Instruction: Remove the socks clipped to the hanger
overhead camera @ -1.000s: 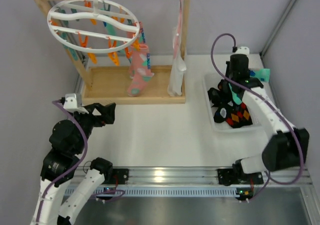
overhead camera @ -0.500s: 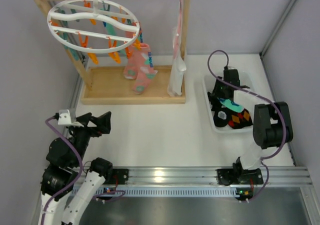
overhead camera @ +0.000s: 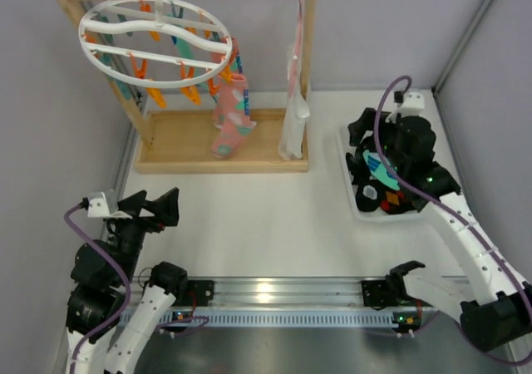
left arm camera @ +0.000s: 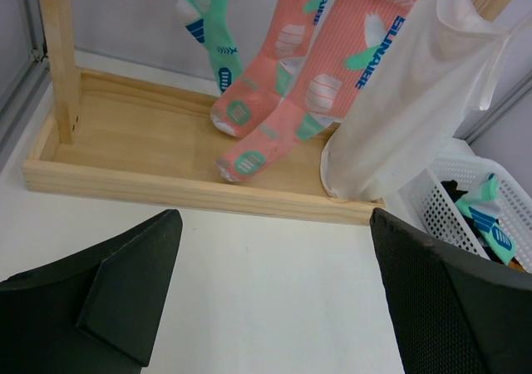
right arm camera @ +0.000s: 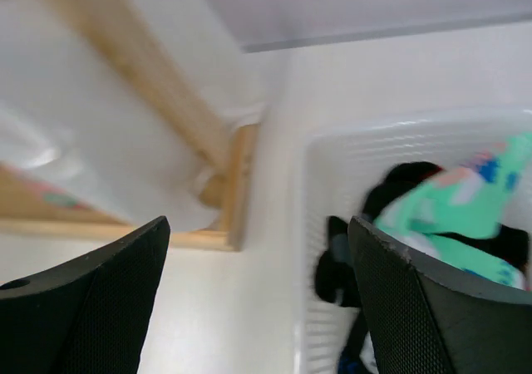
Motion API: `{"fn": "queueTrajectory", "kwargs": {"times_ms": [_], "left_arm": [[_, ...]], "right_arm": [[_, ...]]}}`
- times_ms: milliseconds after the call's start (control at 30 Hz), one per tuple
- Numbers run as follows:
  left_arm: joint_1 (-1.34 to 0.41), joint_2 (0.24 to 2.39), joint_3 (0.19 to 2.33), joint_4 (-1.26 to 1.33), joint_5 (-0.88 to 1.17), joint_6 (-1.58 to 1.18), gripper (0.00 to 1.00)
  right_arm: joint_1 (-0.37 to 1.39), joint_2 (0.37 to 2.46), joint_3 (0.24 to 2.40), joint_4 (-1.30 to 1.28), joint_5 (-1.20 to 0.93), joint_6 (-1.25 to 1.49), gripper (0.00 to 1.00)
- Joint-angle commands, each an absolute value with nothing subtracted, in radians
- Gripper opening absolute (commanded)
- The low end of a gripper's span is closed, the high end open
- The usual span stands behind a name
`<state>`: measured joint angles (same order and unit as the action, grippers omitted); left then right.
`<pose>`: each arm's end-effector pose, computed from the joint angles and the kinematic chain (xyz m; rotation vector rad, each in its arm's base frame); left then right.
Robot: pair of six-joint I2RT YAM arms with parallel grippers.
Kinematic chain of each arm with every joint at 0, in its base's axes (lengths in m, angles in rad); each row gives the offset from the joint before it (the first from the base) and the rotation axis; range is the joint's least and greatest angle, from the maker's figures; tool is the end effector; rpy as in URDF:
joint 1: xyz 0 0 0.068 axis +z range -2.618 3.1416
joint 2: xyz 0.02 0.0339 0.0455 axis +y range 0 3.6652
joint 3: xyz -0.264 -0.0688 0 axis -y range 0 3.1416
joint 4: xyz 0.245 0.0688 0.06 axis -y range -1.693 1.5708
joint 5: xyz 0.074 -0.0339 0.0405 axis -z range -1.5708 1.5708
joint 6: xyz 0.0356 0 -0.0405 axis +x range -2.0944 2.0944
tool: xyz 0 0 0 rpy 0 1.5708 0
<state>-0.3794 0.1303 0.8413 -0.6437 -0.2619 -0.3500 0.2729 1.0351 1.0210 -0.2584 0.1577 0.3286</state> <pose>0.0154 0.0038 0.3604 -0.1897 1.5063 -0.3886 0.2290 0.0583 0.3677 0.1620 1.8416 0.2756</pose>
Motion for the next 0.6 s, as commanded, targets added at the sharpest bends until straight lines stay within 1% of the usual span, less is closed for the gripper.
{"fn": "queueTrajectory", "kwargs": {"times_ms": [0,33,67,100,133,167,200,233,333,367,433,533,567], "left_arm": [[-0.379,0.12,0.833,-0.62,-0.282,-0.362,0.98],[-0.376,0.112,0.833,-0.618,-0.285,-0.364,0.98],[-0.376,0.107,0.831,-0.62,-0.288,-0.364,0.98],[-0.376,0.101,0.83,-0.617,-0.291,-0.365,0.98],[-0.376,0.094,0.83,-0.618,-0.299,-0.367,0.98],[-0.377,0.083,0.828,-0.617,-0.301,-0.368,0.98],[-0.377,0.078,0.828,-0.617,-0.305,-0.368,0.98],[-0.376,0.072,0.827,-0.618,-0.305,-0.368,0.98],[-0.376,0.078,0.825,-0.618,-0.302,-0.368,0.98],[-0.376,0.081,0.825,-0.618,-0.301,-0.368,0.98],[-0.376,0.089,0.825,-0.618,-0.298,-0.365,0.98],[-0.376,0.094,0.825,-0.617,-0.288,-0.364,0.98],[-0.376,0.094,0.825,-0.618,-0.288,-0.364,0.98]], "right_arm": [[0.466,1.014,0.996,-0.179,0.114,0.25,0.83],[0.547,1.002,0.945,-0.099,-0.023,0.223,0.83],[0.586,1.003,0.916,-0.019,-0.087,0.21,0.82],[0.621,1.006,0.887,0.147,-0.133,0.201,0.82],[0.656,1.017,0.847,0.208,-0.149,0.18,0.81],[0.732,1.046,0.838,0.256,-0.129,0.16,0.81],[0.768,1.066,0.831,0.344,-0.123,0.134,0.81],[0.837,1.09,0.837,0.369,-0.114,0.083,0.81],[0.914,1.213,0.888,0.455,-0.059,0.038,0.82],[0.917,1.292,0.912,0.465,-0.02,0.044,0.82],[0.916,1.377,0.994,0.478,0.111,0.049,0.84],[0.907,1.547,1.078,0.529,0.24,0.02,0.87],[0.905,1.574,1.095,0.573,0.259,0.015,0.88]]}}
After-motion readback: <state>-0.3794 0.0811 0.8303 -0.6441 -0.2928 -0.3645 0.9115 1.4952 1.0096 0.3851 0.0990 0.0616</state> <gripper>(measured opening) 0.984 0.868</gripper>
